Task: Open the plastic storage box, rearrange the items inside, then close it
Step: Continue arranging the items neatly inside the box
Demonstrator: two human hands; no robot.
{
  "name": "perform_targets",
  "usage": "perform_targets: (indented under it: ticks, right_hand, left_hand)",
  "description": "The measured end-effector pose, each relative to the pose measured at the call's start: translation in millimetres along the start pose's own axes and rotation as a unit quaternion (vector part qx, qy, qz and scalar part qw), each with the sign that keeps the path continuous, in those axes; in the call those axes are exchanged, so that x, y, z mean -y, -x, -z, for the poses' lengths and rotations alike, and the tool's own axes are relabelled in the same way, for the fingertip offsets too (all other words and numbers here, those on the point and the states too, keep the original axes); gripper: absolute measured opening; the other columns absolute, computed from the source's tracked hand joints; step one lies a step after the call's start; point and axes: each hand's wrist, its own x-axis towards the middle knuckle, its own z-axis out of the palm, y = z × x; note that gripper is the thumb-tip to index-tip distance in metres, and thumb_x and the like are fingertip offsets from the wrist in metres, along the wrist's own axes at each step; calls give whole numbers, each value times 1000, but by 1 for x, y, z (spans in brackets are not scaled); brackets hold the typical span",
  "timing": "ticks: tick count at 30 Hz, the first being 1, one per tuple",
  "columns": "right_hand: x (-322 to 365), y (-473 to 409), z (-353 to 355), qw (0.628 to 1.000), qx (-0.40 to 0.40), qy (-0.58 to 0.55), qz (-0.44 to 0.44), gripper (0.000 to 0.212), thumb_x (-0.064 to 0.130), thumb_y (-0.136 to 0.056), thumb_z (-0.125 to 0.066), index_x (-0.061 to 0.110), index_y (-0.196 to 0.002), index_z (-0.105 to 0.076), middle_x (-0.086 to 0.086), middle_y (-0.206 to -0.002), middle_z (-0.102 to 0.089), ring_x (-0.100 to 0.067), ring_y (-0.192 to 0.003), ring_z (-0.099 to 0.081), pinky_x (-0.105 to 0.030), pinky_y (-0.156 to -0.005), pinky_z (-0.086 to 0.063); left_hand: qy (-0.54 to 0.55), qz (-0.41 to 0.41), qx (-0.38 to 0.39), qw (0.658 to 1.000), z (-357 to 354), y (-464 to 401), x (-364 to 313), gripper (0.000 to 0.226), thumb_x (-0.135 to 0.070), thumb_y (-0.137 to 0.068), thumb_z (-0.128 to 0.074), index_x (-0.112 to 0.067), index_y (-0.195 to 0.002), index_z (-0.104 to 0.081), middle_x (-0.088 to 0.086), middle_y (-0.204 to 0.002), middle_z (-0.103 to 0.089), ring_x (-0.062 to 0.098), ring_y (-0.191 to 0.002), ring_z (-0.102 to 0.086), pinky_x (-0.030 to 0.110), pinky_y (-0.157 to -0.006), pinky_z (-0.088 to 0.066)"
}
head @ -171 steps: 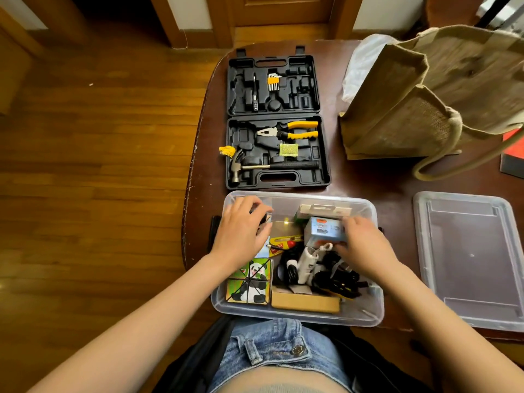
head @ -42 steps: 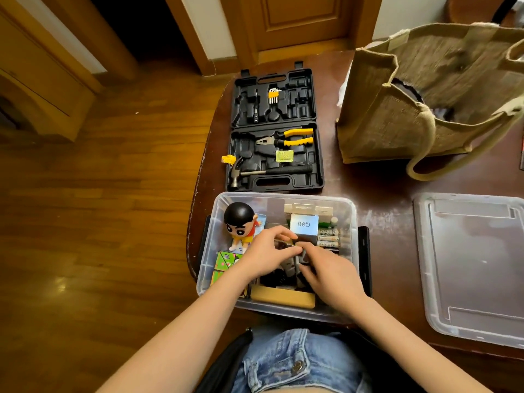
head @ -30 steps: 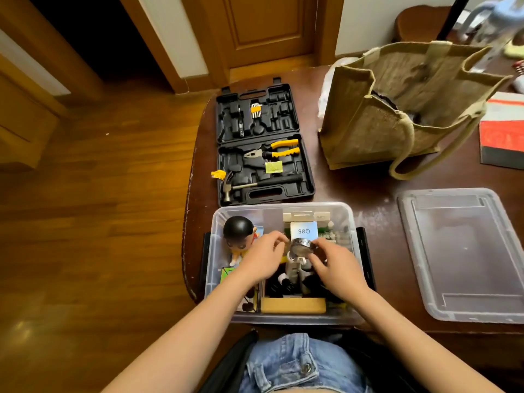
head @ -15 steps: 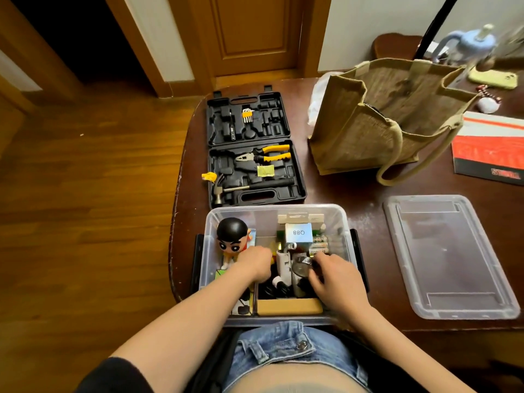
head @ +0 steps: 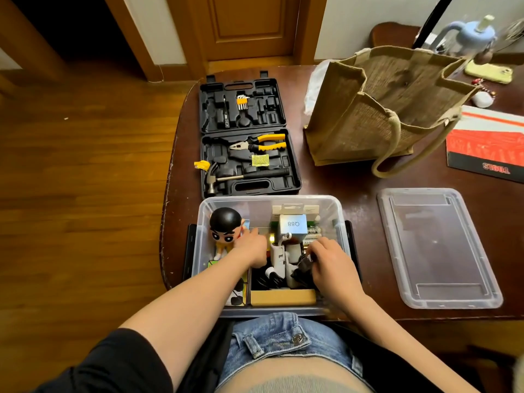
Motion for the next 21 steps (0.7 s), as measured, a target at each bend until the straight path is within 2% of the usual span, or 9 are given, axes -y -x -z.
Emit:
perform_targets:
  ticks: [2,5,9,13,15,17,19,21]
  right_hand:
    - [1,-1,2,1000,7,3,-7,13,4,-84,-47,14,-92,-52,0,-94,-55,-19,-83,-46,-25,-60,-27]
    - [2,-2,6,1000,8,-20,-19,10,10,-87,-46,16,-94,-50,2,-91,-57,-16,-78,-46,-25,-58,-29]
    - [8,-5,12,998,1,3,-60,12,17,-88,-47,17,-100,-50,1,-94,-57,-20,-75,-52,-29,-54,-35]
    - [14,-12,15,987,33,118,-102,24,8,-84,-53,14,-107,-51,-4,-113,-50,-24,-88,-53,-29,-52,-33]
    - [16,-19,15,983,44,156,-90,27,4,-81,-55,12,-107,-54,-7,-124,-45,-26,-104,-47,-28,-59,-38]
    - [17,-26,12,979,67,184,-51,29,6,-80,-54,10,-109,-58,-10,-132,-43,-28,-116,-41,-31,-81,-41]
    - [19,-33,6,973,103,202,-32,26,13,-83,-50,11,-105,-63,-9,-125,-52,-28,-116,-41,-35,-93,-34]
    - [19,-38,-3,970,144,187,-57,23,22,-88,-46,12,-99,-64,-8,-115,-60,-27,-114,-44,-37,-94,-33]
  left_hand:
    - [34,-8,25,999,0,-1,1,37,-14,-86,-59,-7,-122,-51,14,-125,-53,29,-113,-51,36,-87,-48]
    - [70,-10,60,996,-1,-2,2,35,-10,-86,-57,-4,-120,-51,14,-118,-58,28,-105,-57,31,-77,-47]
    - [55,-23,59,997,2,-1,1,31,-10,-87,-54,-3,-117,-54,16,-116,-58,31,-106,-56,34,-81,-47]
    - [74,-30,62,995,0,-1,1,27,-9,-89,-51,-3,-115,-53,16,-115,-59,30,-103,-57,35,-84,-49]
    - [85,-29,57,994,0,-1,2,27,-8,-90,-51,-3,-116,-53,16,-115,-58,30,-104,-57,36,-84,-49]
    - [89,-29,51,994,0,0,2,26,-9,-90,-51,-3,-115,-54,16,-114,-58,30,-103,-57,35,-82,-48]
    - [87,-29,42,995,0,0,3,24,-10,-90,-53,-3,-112,-55,16,-113,-59,30,-102,-58,34,-80,-48]
    - [84,-32,35,995,0,1,3,24,-12,-89,-55,-3,-112,-55,15,-112,-60,29,-101,-58,34,-80,-48]
